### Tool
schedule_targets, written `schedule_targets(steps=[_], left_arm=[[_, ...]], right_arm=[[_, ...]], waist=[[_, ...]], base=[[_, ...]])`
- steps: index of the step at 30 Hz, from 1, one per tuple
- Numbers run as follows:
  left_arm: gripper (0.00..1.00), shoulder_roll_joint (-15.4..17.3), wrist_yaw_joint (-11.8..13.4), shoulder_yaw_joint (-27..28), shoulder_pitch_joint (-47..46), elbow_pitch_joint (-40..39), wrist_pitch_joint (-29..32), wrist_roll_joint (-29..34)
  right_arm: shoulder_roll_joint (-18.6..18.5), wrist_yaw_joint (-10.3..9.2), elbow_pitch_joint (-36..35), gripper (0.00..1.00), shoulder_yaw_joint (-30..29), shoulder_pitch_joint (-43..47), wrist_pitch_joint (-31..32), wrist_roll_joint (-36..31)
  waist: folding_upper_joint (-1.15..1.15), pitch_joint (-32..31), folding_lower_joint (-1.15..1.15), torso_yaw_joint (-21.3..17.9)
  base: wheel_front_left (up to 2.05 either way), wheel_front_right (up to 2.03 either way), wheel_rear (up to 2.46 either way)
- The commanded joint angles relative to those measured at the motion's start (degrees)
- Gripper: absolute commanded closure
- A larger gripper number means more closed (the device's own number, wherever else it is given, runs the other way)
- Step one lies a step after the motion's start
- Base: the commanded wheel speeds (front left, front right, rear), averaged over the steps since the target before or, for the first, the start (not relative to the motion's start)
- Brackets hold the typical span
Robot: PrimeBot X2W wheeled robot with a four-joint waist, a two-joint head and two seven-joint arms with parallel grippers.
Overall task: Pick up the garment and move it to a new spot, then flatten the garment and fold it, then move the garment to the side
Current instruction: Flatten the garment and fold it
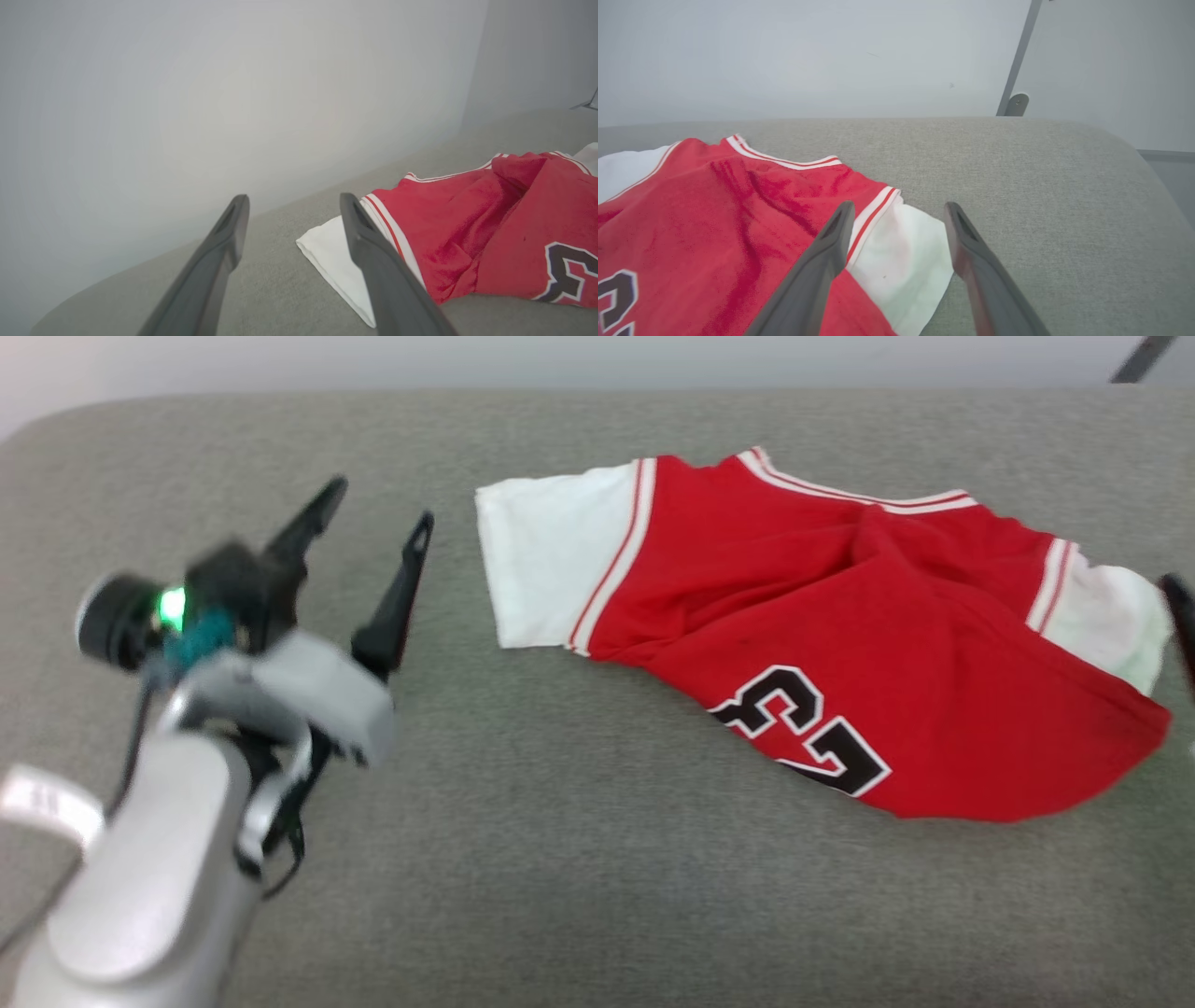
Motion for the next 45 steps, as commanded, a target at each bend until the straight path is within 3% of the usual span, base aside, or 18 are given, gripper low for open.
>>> schedule_targets(steps=[1,6,11,16,22,28,41,42,43,45], left_arm=[[0.00,0.0,-1.0,-0.4,-1.9,0.9,1.6,-1.2],[0.00,1.5,-4.5,-4.4,-11.5,8.2,13.9,-8.5],[0.00,4.6,-4.7,-12.0,-22.8,14.9,25.1,-17.9],[0.00,7.5,-4.7,-20.4,-32.7,22.7,32.1,-24.4],[0.00,10.7,-4.7,-28.2,-41.4,30.9,37.5,-28.5],[0.00,12.9,-4.7,-32.5,-45.1,35.1,39.8,-34.0],[0.00,16.6,-4.7,-43.2,-46.6,36.0,41.3,-39.9],[0.54,16.6,-4.7,-43.7,-46.7,35.8,41.9,-40.8],[1.00,16.8,-4.8,-44.6,-46.9,35.3,43.1,-42.7],[1.00,17.3,-4.8,-45.4,-47.7,34.9,43.1,-43.6]], right_arm=[[0.8,-0.04,-1.6,0.00,0.1,1.8,-0.8,0.2],[5.1,-0.04,-11.1,0.00,2.6,7.3,-2.5,0.6],[8.4,-0.04,-18.2,0.00,5.4,9.6,-1.5,-0.1],[10.0,-0.04,-22.5,0.00,8.0,9.1,-0.9,-0.5],[10.8,-0.04,-24.8,0.00,10.0,7.0,-2.6,-0.5],[11.0,-0.04,-23.6,0.00,11.5,5.6,-4.8,0.2],[10.5,-0.04,-23.0,0.00,12.2,4.1,-6.0,0.6],[10.4,-0.04,-23.1,0.00,12.1,4.1,-6.0,0.6],[10.3,-0.04,-23.2,0.00,12.0,3.9,-5.9,0.8],[9.9,-0.04,-23.2,0.00,11.8,3.3,-5.4,1.2]], waist=[[0.00,-0.4,0.00,-2.3],[0.00,0.5,0.00,-6.2],[0.00,3.3,0.00,-10.3],[0.00,7.0,0.00,-14.2],[0.00,11.2,0.00,-18.8],[0.00,13.6,0.00,-21.6],[0.00,14.3,0.00,-21.8],[0.00,14.4,0.00,-21.8],[0.00,14.6,0.00,-21.6],[0.00,14.8,0.00,-21.5]], base=[[0.00,0.00,0.00],[0.00,0.00,0.00],[0.00,0.00,0.00],[0.00,0.00,0.00],[0.00,0.00,0.00],[0.00,0.00,0.00],[0.00,0.00,0.00],[0.00,0.00,0.00],[0.00,0.00,0.00],[0.00,0.00,0.00]])
